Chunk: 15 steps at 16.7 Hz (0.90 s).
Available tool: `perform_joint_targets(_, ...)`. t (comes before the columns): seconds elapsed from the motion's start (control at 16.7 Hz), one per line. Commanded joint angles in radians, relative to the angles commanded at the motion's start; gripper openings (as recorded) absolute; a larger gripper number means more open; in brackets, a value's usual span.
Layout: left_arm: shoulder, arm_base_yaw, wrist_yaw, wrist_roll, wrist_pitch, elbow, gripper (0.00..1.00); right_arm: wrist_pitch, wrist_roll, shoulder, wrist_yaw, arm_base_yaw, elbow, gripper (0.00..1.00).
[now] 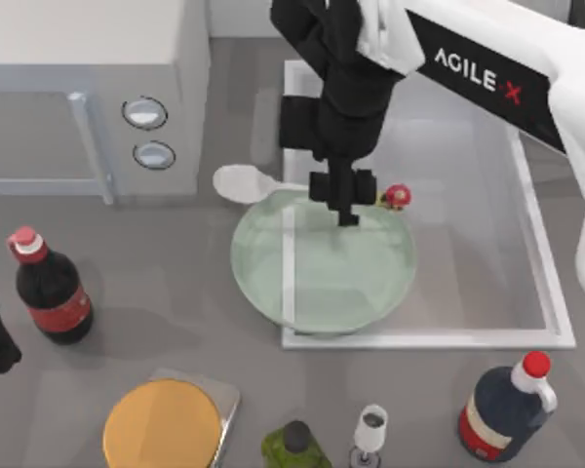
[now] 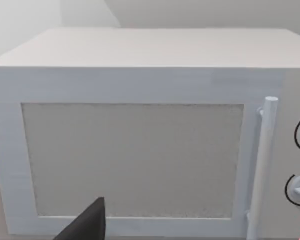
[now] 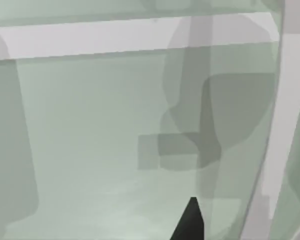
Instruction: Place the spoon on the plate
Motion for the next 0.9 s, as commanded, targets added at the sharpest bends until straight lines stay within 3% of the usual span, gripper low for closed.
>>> perform_joint_targets(0.72, 0.000, 0.000, 0.000, 0.000, 0.000, 0.000, 1.00, -0.010, -0.038, 0.052, -0.033, 0.050, -0.067, 0.00)
perform_joint_targets(0.9, 0.000, 0.000, 0.000, 0.000, 0.000, 0.000, 1.00, -0.010, -0.038, 0.052, -0.033, 0.050, -0.067, 0.23)
